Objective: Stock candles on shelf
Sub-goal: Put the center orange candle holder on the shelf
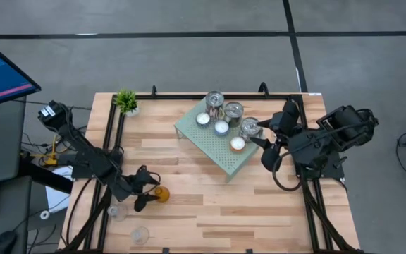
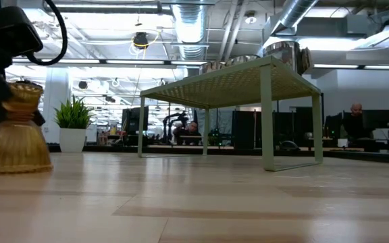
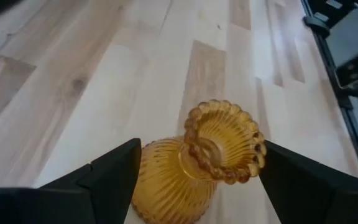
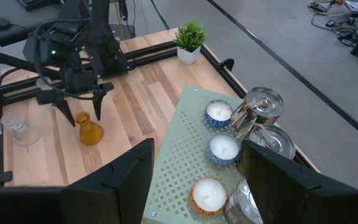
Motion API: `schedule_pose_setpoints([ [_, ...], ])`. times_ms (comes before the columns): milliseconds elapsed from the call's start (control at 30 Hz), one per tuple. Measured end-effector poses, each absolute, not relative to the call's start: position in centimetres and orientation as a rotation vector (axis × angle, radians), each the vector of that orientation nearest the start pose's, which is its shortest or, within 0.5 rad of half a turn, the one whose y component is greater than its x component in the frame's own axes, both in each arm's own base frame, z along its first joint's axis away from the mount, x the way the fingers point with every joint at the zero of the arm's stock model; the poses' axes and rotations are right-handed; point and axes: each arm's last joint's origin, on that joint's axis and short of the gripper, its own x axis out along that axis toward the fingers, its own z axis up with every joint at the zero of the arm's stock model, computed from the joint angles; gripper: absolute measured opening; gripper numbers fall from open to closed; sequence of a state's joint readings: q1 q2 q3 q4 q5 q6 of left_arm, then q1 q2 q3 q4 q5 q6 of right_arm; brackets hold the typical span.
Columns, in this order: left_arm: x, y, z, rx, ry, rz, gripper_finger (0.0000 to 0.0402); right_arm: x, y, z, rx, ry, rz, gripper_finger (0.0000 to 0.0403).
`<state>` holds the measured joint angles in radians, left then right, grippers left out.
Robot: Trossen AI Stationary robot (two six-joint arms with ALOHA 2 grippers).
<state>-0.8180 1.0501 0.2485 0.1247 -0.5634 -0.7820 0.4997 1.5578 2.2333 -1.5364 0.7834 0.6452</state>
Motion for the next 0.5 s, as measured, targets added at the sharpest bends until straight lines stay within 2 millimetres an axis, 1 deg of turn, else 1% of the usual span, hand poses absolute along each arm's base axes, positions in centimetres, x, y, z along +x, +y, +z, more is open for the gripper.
schedule_pose_setpoints([
  [200,13.6,-11.9,13.4,-0.304,0.534,0.041,0.0307,21.1,8.7,50.0,0.099,0.570,-0.483,0.0230],
  [333,14.1,-12.0,13.0,-0.302,0.486,0.097,0.0296,21.1,8.5,49.9,0.092,0.585,-0.492,0.0230],
  [500,14.9,-11.7,12.5,-0.312,0.476,0.144,0.0273,21.0,8.5,49.9,0.095,0.597,-0.482,0.0230],
])
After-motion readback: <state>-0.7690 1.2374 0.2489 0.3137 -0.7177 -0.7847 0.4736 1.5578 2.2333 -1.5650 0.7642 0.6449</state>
